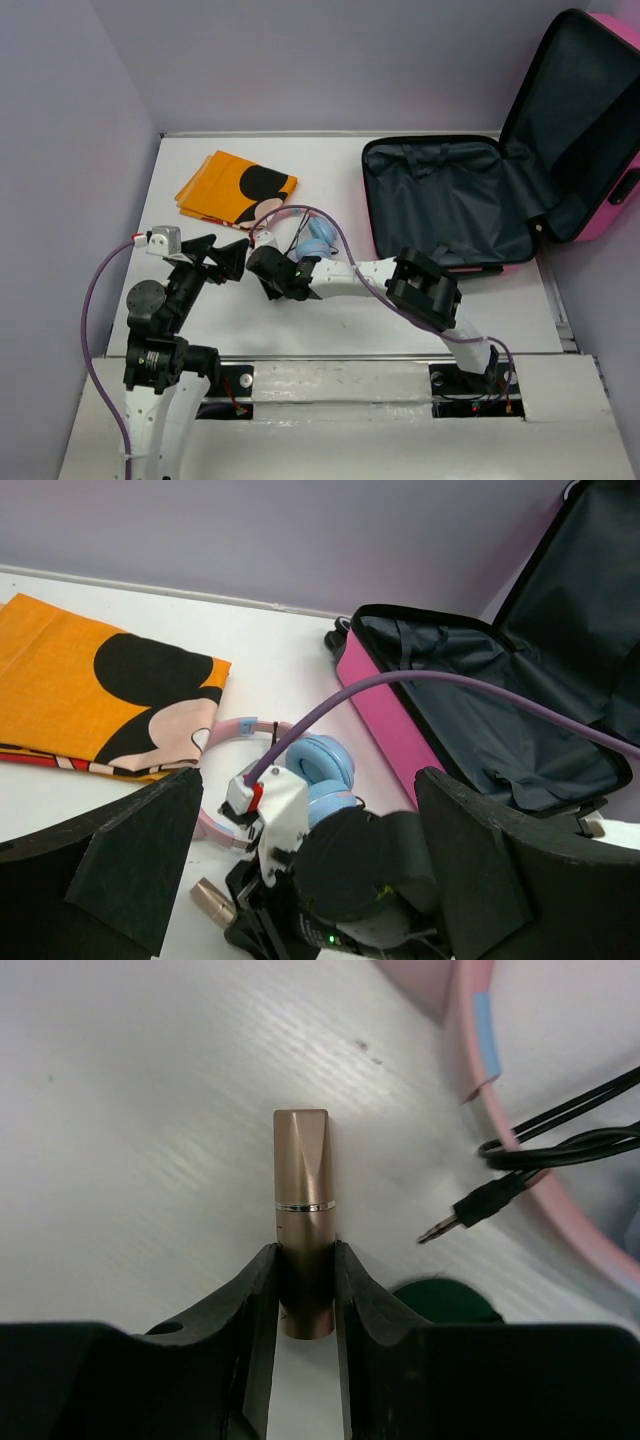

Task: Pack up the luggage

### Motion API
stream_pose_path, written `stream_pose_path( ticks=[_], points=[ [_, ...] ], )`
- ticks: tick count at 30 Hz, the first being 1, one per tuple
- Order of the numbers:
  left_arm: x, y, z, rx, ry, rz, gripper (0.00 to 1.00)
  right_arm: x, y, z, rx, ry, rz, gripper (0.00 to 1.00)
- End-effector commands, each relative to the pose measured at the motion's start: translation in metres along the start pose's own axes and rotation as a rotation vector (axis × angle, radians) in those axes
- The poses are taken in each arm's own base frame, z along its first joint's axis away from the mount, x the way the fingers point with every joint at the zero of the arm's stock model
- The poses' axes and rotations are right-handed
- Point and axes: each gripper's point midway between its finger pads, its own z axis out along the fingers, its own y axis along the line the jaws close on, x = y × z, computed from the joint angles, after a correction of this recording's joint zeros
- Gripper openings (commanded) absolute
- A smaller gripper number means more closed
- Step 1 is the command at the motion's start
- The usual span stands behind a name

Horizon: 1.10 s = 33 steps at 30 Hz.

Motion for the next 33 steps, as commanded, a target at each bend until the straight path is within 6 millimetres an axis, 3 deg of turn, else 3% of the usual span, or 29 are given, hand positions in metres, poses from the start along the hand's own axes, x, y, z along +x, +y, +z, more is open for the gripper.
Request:
stream_pose_path(
  ticks=[1, 2, 3, 5, 8, 10, 11, 14, 15, 16, 17, 18, 19, 21, 23, 25, 27, 28, 29, 30, 32, 33],
  points=[
    [-0.019, -0.012, -0.004, 0.037, -0.054, 0.006, 0.99, -0.015, 0.036, -0.041, -0.084, -0.053, 0.007, 0.08],
    [-0.02, -0.012, -0.005, 0.036, -0.058, 0.006, 0.99, -0.02, 0.037, -0.049, -0.098, -0.065, 0.015, 0.07],
    [-0.02, -0.013, -0.005, 0.037, -0.059, 0.007, 0.99, -0.035, 0.043, -0.069, -0.131, -0.107, 0.028, 0.07],
    [-0.022, -0.013, -0.006, 0.035, -0.065, 0.006, 0.99, -0.042, 0.038, -0.087, -0.144, -0.144, 0.041, 0.07],
    [-0.022, -0.013, -0.006, 0.035, -0.068, 0.007, 0.99, -0.069, 0.02, -0.131, -0.129, -0.249, 0.06, 0.07],
    [-0.021, -0.012, -0.006, 0.031, -0.065, 0.006, 0.99, -0.084, -0.003, -0.153, -0.083, -0.311, 0.066, 0.07],
    [-0.021, -0.012, -0.005, 0.032, -0.063, 0.005, 0.99, -0.096, -0.029, -0.174, -0.062, -0.355, 0.097, 0.07],
    [-0.019, -0.012, -0.004, 0.032, -0.056, 0.004, 0.99, -0.106, -0.088, -0.201, 0.013, -0.406, 0.162, 0.07],
    [-0.019, -0.011, -0.004, 0.032, -0.055, 0.002, 0.99, -0.105, -0.117, -0.22, 0.04, -0.439, 0.198, 0.07],
    [-0.019, -0.011, -0.003, 0.032, -0.051, 0.002, 0.99, -0.108, -0.161, -0.225, 0.116, -0.456, 0.251, 0.07],
    [-0.018, -0.011, -0.003, 0.034, -0.047, 0.001, 0.99, -0.11, -0.188, -0.248, 0.151, -0.5, 0.288, 0.07],
    [-0.018, -0.011, -0.003, 0.033, -0.046, -0.001, 0.99, -0.098, -0.233, -0.247, 0.255, -0.489, 0.323, 0.07],
    [-0.016, -0.011, -0.001, 0.033, -0.039, -0.002, 0.99, -0.089, -0.253, -0.253, 0.305, -0.479, 0.338, 0.07],
    [-0.015, -0.011, 0.0, 0.035, -0.033, -0.003, 0.99, -0.077, -0.288, -0.261, 0.398, -0.472, 0.353, 0.07],
    [-0.013, -0.011, 0.001, 0.039, -0.025, -0.006, 0.99, -0.055, -0.329, -0.256, 0.498, -0.414, 0.398, 0.07],
    [-0.013, -0.011, 0.001, 0.041, -0.023, -0.007, 0.99, -0.038, -0.349, -0.24, 0.521, -0.343, 0.426, 0.07],
    [-0.012, -0.011, 0.001, 0.041, -0.021, -0.005, 0.99, -0.033, -0.353, -0.23, 0.526, -0.307, 0.426, 0.1],
    [-0.011, -0.011, 0.002, 0.042, -0.019, -0.004, 0.99, -0.029, -0.354, -0.221, 0.531, -0.275, 0.419, 0.17],
    [-0.011, -0.011, 0.002, 0.044, -0.016, -0.004, 0.99, -0.034, -0.354, -0.22, 0.525, -0.276, 0.411, 0.44],
    [-0.011, -0.011, 0.002, 0.045, -0.014, -0.005, 0.99, -0.038, -0.352, -0.219, 0.514, -0.276, 0.411, 0.56],
    [-0.009, -0.012, 0.004, 0.048, -0.006, -0.006, 0.99, -0.048, -0.342, -0.22, 0.447, -0.289, 0.403, 0.71],
    [-0.009, -0.012, 0.004, 0.049, -0.004, -0.007, 0.99, -0.056, -0.325, -0.22, 0.366, -0.303, 0.391, 0.71]
  ],
)
